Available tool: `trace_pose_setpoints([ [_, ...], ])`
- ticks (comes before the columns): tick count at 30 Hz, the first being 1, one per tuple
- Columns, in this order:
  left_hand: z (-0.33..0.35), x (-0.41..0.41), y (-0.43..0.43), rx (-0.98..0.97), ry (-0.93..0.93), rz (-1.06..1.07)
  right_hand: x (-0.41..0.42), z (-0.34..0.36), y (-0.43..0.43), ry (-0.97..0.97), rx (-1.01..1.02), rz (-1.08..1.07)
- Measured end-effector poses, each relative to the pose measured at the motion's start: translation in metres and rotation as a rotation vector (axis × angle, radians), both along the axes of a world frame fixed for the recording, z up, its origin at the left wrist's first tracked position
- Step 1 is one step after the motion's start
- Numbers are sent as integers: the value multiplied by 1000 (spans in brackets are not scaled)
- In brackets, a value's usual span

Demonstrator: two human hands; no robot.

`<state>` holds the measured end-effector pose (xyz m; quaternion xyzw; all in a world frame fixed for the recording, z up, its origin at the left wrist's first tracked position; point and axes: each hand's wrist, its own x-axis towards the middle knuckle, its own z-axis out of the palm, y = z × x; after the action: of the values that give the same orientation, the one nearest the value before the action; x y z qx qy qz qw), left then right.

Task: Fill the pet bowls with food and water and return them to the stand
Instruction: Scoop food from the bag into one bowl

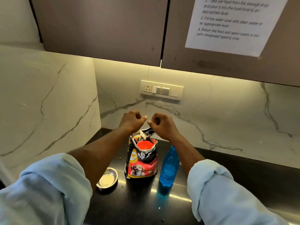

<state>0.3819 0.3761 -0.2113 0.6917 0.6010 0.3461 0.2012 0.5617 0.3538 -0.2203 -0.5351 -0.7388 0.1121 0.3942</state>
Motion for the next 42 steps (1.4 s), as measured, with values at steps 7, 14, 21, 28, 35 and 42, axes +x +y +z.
trace_pose_setpoints([
  [7, -72, -48, -6, -424, -52, -7, -24, -59, 18, -276, -486, 88],
  [14, -86, -56, -14, -432, -66, -45, -43, -46, 38, -504, -859, 130],
  [21, -84, -45, -10, -475, -119, -22, -47, -51, 52, -754, -833, 145],
  [28, -90, -39, -17, -542, -269, 55, -40, -46, 55, -782, -684, 144],
  [35, -93, -30, -34, -675, -427, 128, -39, -31, 60, -871, -913, 263],
  [42, -93, -29, -44, -711, -507, 174, -30, -23, 62, -781, -951, 335],
])
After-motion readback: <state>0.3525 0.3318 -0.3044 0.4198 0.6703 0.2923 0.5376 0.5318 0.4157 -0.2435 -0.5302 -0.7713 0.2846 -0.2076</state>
